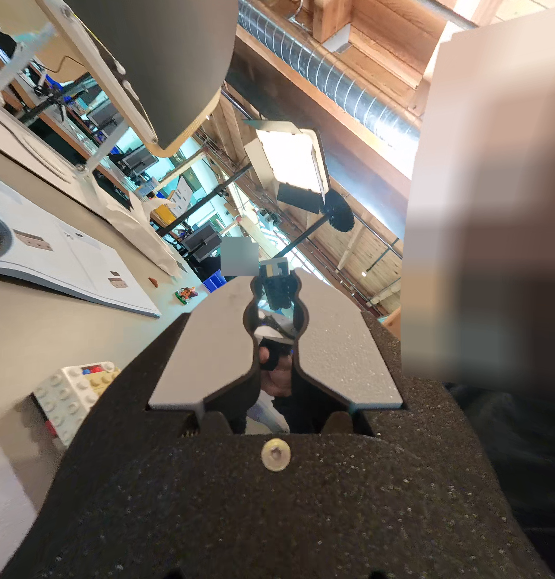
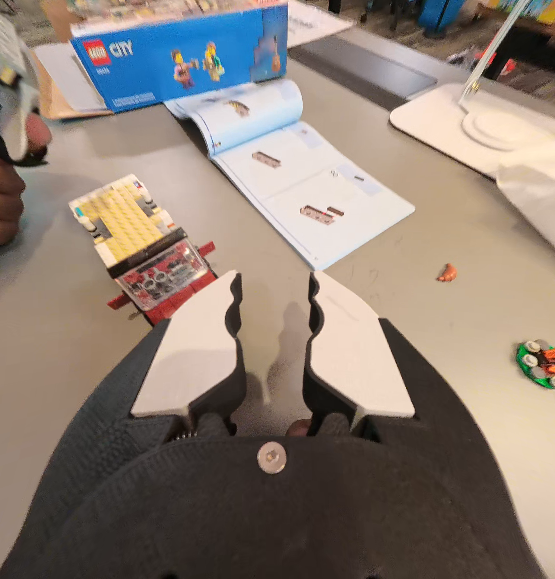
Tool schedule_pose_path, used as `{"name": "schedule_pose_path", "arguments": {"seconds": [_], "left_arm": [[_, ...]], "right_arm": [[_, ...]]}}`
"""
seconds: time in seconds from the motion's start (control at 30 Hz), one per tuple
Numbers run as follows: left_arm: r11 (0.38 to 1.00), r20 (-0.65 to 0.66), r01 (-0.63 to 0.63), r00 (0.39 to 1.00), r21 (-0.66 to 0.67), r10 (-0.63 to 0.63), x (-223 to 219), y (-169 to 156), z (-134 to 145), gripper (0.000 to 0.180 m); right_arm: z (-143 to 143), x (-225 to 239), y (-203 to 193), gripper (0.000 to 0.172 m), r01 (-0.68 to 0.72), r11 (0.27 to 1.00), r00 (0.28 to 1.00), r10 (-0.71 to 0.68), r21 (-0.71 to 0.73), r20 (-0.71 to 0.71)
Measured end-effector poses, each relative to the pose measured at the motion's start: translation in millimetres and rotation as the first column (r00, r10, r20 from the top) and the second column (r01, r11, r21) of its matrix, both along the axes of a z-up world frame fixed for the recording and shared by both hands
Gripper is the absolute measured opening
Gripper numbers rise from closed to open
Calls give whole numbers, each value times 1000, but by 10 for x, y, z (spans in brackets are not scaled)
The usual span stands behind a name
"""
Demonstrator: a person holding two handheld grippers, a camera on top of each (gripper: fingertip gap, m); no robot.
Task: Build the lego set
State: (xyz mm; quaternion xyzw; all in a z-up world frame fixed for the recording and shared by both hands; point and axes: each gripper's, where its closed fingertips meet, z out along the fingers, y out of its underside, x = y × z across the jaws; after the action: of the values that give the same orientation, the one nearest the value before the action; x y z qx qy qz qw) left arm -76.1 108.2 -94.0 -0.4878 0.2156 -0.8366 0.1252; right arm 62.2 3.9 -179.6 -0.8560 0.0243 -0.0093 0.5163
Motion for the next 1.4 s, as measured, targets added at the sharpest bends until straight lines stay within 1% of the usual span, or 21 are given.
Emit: {"name": "schedule_pose_path", "arguments": {"seconds": [0.07,0.2,0.33,0.53,0.7,1.4], "left_arm": [[1000,-3,-15,1000,-16,15,-3,57,-18,16],[999,-24,-6,1000,-51,5,23,81,-90,16],[995,-11,6,1000,-95,-8,16,98,-94,16],[995,-21,11,1000,-100,-13,24,87,-113,17],[993,-24,9,1000,-120,-12,19,105,-128,16],[990,-35,42,998,-132,-47,38,54,-147,16]], "right_arm": [[-81,23,-6,39,2,999,1000,-3,-33,-18],[-68,70,-7,37,24,999,998,-25,-23,-53],[-61,85,-19,35,34,999,997,-35,-18,-64],[-130,96,-25,35,49,997,994,-55,-64,-93],[-160,106,-22,35,60,994,994,-68,-86,-82],[-190,131,-19,33,73,992,991,-84,-105,-104]]}}
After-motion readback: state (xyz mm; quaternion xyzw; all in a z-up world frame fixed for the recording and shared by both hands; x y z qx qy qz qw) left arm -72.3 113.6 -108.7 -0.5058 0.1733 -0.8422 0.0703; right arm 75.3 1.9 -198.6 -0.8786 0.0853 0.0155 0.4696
